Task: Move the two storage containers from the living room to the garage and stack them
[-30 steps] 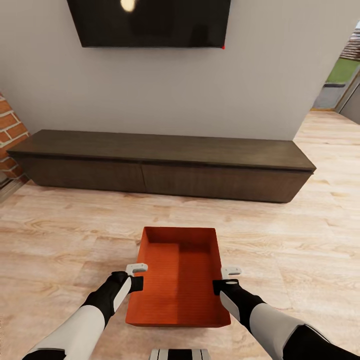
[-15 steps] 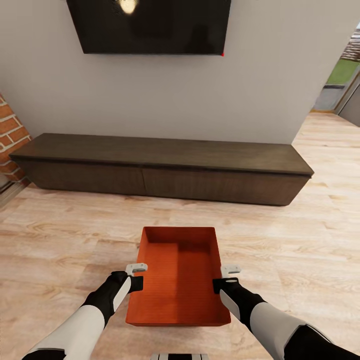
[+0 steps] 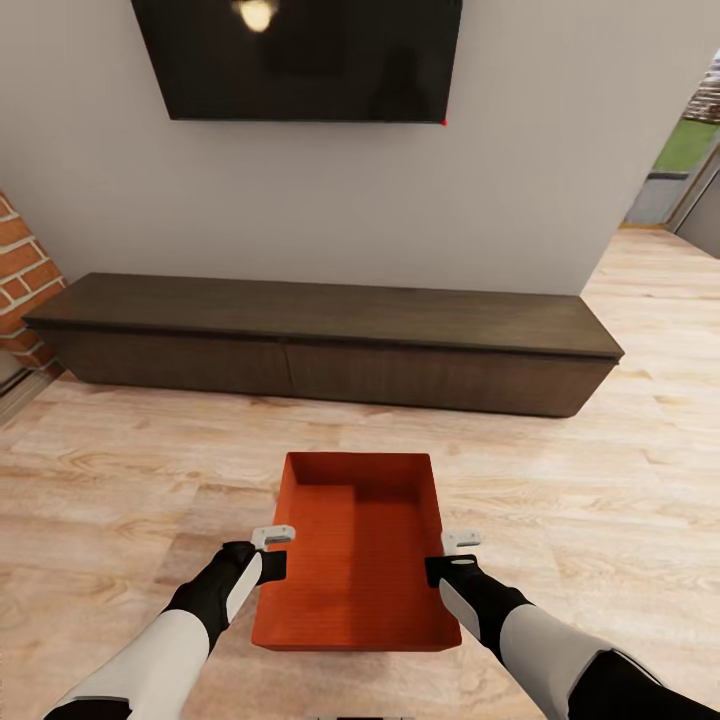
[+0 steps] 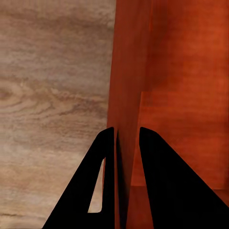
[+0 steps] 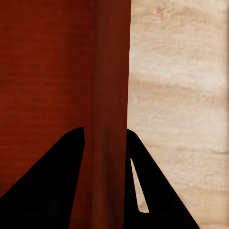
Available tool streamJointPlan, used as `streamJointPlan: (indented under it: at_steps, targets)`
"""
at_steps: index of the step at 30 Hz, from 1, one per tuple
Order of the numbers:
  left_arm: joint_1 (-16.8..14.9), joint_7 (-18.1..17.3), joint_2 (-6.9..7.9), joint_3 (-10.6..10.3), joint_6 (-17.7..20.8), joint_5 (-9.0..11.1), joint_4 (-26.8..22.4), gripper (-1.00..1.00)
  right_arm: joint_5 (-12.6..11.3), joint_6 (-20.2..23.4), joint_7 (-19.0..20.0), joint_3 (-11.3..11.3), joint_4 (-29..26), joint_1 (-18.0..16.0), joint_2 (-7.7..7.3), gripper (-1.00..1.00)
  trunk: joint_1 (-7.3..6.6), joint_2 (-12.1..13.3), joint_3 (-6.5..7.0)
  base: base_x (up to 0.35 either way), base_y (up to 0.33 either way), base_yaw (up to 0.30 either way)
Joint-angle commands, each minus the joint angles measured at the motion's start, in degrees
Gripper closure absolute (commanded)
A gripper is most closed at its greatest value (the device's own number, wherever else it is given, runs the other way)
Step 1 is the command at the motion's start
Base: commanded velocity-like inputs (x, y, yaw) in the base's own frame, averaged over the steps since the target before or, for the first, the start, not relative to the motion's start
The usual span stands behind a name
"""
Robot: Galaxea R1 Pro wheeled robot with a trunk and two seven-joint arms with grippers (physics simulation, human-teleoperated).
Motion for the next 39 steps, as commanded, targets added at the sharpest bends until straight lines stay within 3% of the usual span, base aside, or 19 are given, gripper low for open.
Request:
streamJointPlan:
  at_steps: [1,39]
  targets:
    - [0.03,0.71,0.01,-0.15,0.41,-0.81,0.52,1.00,0.60,-0.93,-0.44,-0.18,-1.09,-0.06,-0.02,1.00,-0.23,0.40,0.15,0.000,0.000,0.000]
    - [0.03,0.71,0.10,0.25,0.35,-0.80,0.52,1.00,0.62,-0.49,-0.26,-0.12,-1.20,-0.06,0.00,1.00,-8.58,15.64,6.97,0.000,0.000,0.000]
